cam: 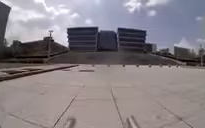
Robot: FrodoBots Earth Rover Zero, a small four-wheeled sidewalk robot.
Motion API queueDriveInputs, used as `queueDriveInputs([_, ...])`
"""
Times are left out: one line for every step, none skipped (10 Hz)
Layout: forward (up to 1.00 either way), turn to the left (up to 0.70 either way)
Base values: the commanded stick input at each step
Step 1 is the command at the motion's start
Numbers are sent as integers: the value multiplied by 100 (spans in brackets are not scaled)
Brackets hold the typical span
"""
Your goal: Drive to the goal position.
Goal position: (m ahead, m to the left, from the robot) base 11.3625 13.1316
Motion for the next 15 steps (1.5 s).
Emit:
queueDriveInputs([100, 0])
queueDriveInputs([100, 0])
queueDriveInputs([100, 0])
queueDriveInputs([100, 0])
queueDriveInputs([100, 0])
queueDriveInputs([100, 0])
queueDriveInputs([100, 0])
queueDriveInputs([100, 0])
queueDriveInputs([100, 0])
queueDriveInputs([100, 0])
queueDriveInputs([100, 0])
queueDriveInputs([100, 0])
queueDriveInputs([100, 0])
queueDriveInputs([100, 0])
queueDriveInputs([100, 0])
